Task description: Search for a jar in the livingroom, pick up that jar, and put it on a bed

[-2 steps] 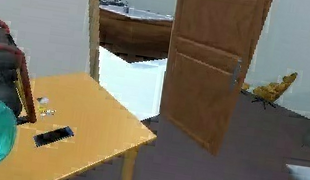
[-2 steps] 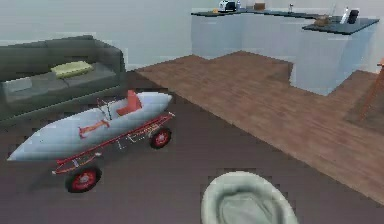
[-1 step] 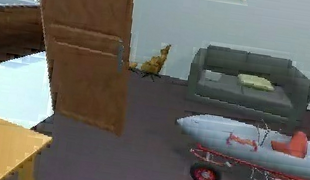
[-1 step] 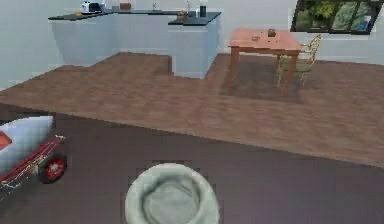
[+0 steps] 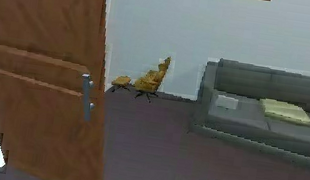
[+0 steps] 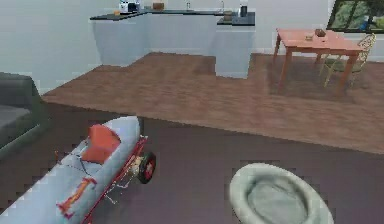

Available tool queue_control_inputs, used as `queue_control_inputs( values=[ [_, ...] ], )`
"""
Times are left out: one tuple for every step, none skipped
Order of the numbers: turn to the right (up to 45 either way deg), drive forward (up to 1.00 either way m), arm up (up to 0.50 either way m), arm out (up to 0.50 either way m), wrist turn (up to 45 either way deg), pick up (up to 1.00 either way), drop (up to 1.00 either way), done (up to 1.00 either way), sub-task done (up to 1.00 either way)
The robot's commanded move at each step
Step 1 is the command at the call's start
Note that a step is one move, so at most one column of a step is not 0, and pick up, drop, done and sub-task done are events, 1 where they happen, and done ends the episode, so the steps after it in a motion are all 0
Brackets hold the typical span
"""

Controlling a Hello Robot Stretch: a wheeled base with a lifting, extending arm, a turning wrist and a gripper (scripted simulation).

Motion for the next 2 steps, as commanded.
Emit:
queue_control_inputs(
  values=[
    [45.0, 0.0, 0.0, 0.0, 0.0, 0.0, 0.0, 0.0, 0.0],
    [45.0, 0.0, 0.0, 0.0, 0.0, 0.0, 0.0, 0.0, 0.0]
  ],
)
